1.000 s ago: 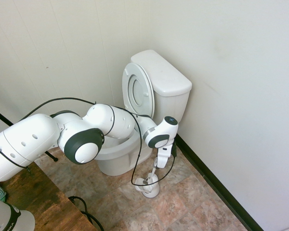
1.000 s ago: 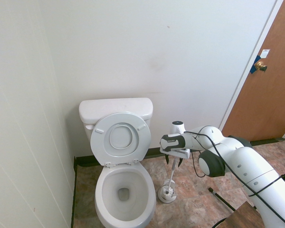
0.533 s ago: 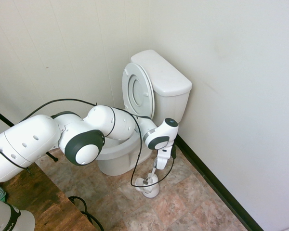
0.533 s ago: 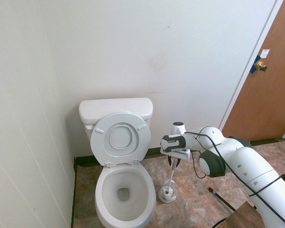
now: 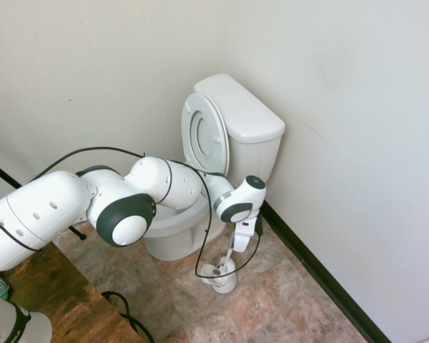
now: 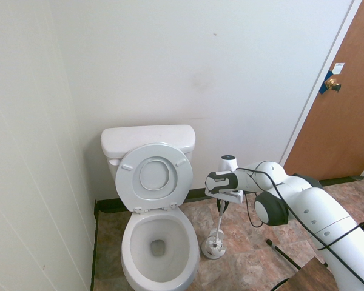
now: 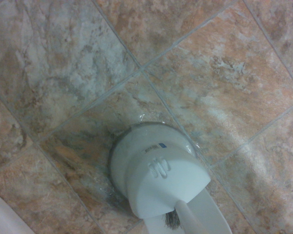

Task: Clean the toilet

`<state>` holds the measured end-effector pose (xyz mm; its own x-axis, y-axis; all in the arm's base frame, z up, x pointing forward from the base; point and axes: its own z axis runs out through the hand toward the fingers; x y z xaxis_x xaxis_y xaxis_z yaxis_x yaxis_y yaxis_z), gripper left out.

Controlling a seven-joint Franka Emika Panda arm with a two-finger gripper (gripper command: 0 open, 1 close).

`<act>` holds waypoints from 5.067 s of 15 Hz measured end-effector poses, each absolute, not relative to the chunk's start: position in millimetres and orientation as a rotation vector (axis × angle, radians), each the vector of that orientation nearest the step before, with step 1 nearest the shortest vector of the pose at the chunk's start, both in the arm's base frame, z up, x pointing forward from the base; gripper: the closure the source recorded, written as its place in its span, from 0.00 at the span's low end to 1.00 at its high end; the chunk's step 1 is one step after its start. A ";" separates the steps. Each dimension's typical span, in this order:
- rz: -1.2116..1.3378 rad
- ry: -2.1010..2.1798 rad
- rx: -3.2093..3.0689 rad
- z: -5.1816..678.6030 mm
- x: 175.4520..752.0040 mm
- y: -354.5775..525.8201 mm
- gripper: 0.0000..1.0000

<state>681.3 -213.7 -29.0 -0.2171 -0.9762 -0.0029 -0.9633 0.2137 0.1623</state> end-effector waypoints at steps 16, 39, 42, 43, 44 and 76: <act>0.091 -2.333 2.112 -25.5 576.8 -172.2 1.00; 0.298 -2.090 2.373 380.2 507.3 -86.9 1.00; 0.333 -2.056 2.397 391.8 513.0 -69.9 1.00; 0.361 -2.052 2.415 396.2 515.7 -64.3 1.00; 0.382 -2.045 2.432 401.7 519.6 -57.1 1.00; 0.424 -1.833 2.573 184.9 669.9 251.9 1.00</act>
